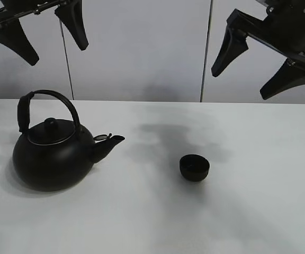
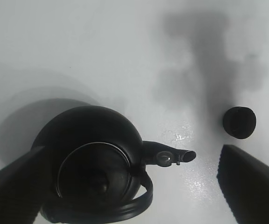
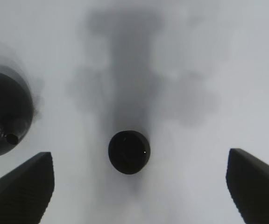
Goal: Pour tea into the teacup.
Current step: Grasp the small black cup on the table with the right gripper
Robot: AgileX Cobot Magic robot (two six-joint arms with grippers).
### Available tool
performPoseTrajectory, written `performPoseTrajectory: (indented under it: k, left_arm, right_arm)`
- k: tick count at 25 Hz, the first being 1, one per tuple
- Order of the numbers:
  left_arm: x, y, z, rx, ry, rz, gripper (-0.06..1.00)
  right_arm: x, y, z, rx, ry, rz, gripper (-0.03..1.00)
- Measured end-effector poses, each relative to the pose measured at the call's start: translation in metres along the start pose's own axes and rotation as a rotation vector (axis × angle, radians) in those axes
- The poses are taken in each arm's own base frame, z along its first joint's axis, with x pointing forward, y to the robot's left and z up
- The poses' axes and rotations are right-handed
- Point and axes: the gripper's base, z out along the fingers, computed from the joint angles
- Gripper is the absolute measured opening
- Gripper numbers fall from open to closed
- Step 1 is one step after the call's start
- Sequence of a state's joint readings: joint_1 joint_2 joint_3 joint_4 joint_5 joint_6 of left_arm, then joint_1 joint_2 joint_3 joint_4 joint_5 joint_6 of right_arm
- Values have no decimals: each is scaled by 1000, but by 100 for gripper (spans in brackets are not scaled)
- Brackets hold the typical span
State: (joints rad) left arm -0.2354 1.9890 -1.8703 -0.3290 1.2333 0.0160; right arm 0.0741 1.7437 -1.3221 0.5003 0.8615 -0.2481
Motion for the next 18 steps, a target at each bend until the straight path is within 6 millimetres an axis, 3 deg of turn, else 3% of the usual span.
performPoseTrajectory:
  k: [4,7,13,18]
  left_arm:
    - [0,0,0,0,0,-1,69]
    - [0,0,0,0,0,-1,69]
    - [0,0,0,0,0,-2,69]
    - [0,0,0,0,0,-2,69]
  right_arm:
    - [2,1,2,65,16,-88,69]
    - [7,17,16,134,54,-244,69]
    - [29,56,79,229,175,-443,69]
    - [44,67,119,233,231,-486,69]
